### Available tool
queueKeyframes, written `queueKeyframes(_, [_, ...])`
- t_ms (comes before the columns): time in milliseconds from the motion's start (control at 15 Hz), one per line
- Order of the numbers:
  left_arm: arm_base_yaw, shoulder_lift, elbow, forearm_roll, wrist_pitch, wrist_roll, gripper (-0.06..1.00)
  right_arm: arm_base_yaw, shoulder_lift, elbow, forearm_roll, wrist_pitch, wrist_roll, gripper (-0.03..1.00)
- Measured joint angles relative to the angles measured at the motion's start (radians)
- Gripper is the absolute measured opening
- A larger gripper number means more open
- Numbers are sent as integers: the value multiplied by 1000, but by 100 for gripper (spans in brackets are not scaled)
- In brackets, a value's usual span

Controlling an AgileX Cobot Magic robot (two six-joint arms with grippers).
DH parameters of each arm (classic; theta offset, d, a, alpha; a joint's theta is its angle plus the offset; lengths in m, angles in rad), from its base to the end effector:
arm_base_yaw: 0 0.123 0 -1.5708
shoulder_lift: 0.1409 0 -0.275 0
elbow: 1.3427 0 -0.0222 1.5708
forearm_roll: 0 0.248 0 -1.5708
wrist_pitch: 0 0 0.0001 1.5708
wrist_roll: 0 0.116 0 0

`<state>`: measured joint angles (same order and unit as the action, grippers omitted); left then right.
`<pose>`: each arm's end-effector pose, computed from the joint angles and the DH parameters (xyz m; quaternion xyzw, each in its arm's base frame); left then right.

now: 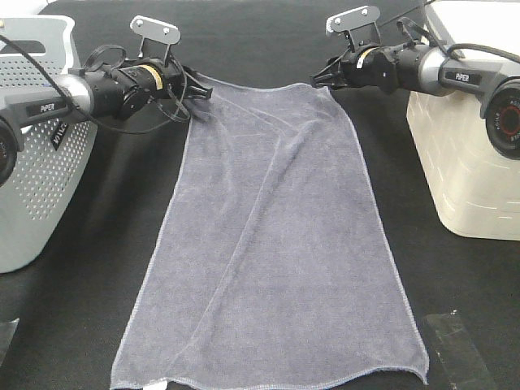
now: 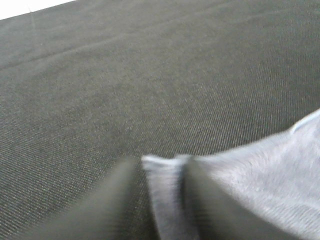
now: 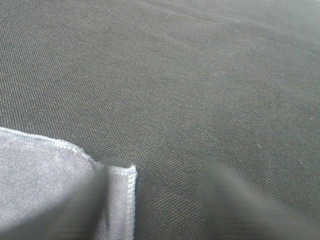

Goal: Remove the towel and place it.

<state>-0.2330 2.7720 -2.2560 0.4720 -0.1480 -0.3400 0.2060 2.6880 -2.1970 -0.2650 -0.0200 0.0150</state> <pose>0.5949 -0.1491 0.0685 0.1637 0.7868 -0.0583 0.5922 0.5930 0.1245 0.0870 -0.1888 0.8074 -0.0101 0.5589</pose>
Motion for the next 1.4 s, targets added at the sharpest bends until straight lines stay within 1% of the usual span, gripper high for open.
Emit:
queueKeyframes(67, [0, 0, 0, -10, -5, -18, 65, 0, 0, 0, 0, 2, 0, 66])
queueKeyframes(133, [0, -2, 0, -20, -10, -55, 83, 0, -1, 0, 0, 20, 0, 71])
queueKeyframes(200, [0, -10, 0, -25, -10, -78, 87, 0, -10, 0, 0, 47, 0, 72])
queueKeyframes(333, [-2, -41, 0, -26, -4, -114, 88, 0, -51, 0, 1, 116, 0, 73])
queueKeyframes(533, [-20, -119, 0, -32, 25, -128, 89, -2, -155, 0, 34, 240, 0, 73])
queueKeyframes(667, [-50, -181, 0, -33, 83, -128, 89, -1, -230, 0, 58, 315, 1, 73])
queueKeyframes(800, [-78, -252, 0, -33, 176, -128, 89, -2, -316, 0, 85, 383, 1, 73])
queueKeyframes(933, [-116, -352, 0, -33, 371, -128, 89, -3, -420, 0, 126, 477, 1, 73])
queueKeyframes(1000, [-131, -393, 0, -33, 472, -127, 89, -3, -444, 0, 136, 508, 1, 73])
queueKeyframes(1067, [-139, -416, 0, -34, 533, -122, 89, -3, -488, 0, 149, 580, 1, 73])
queueKeyframes(1133, [-166, -482, 0, -38, 714, -89, 89, -4, -544, 0, 166, 716, 1, 73])
queueKeyframes(1200, [-184, -520, 0, -49, 848, -51, 87, -4, -575, 0, 175, 822, 2, 73])
queueKeyframes(1400, [-233, -636, 0, -138, 1199, 55, 83, -4, -659, 0, 185, 1124, 2, 73])
